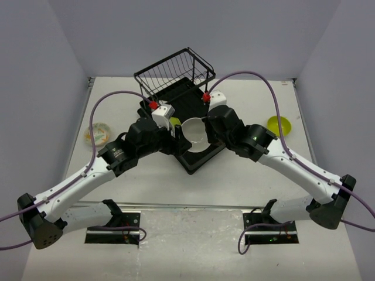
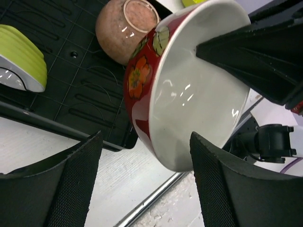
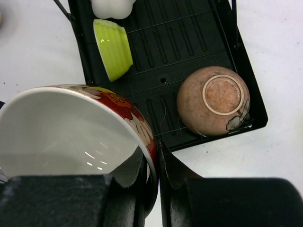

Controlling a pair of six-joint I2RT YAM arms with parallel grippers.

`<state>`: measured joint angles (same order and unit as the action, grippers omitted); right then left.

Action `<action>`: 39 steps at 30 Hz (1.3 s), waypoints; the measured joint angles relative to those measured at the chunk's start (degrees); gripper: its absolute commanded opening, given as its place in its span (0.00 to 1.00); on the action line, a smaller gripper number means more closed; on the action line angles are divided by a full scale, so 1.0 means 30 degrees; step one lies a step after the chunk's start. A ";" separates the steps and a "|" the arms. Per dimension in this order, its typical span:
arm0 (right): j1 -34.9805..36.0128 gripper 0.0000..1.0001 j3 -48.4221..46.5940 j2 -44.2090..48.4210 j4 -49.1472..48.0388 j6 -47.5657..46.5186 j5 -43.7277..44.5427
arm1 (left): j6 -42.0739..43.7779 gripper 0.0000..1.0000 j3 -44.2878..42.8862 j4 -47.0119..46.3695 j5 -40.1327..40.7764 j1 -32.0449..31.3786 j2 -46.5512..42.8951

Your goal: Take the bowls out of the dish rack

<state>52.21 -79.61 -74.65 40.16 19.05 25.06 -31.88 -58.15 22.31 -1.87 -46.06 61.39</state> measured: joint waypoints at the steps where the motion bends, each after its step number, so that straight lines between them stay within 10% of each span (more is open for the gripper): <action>1: 0.0000 0.00 -0.0189 -0.0102 0.0087 0.0000 -0.0160 | -0.0029 0.74 -0.0007 -0.0138 0.0153 0.0000 0.0007; 6: 0.0000 0.00 -0.0612 -0.0240 0.0561 0.0073 -0.0896 | -0.0211 0.68 -0.0007 -0.0852 0.0561 -0.0058 0.0576; 20: 0.0882 0.00 -0.1690 -0.0583 0.2535 0.0277 -0.1078 | -0.1137 0.00 -0.0015 -0.2295 0.2011 -0.0459 0.1537; 39: 0.2943 0.21 -0.3519 -0.3111 0.2084 0.0291 0.0379 | -0.1180 0.00 0.0015 0.1785 0.5719 -0.0670 -0.1107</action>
<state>61.04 -90.17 -83.99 46.41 19.92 26.20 -35.42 -58.11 27.66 15.29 -48.07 58.06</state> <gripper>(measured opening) 0.144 0.226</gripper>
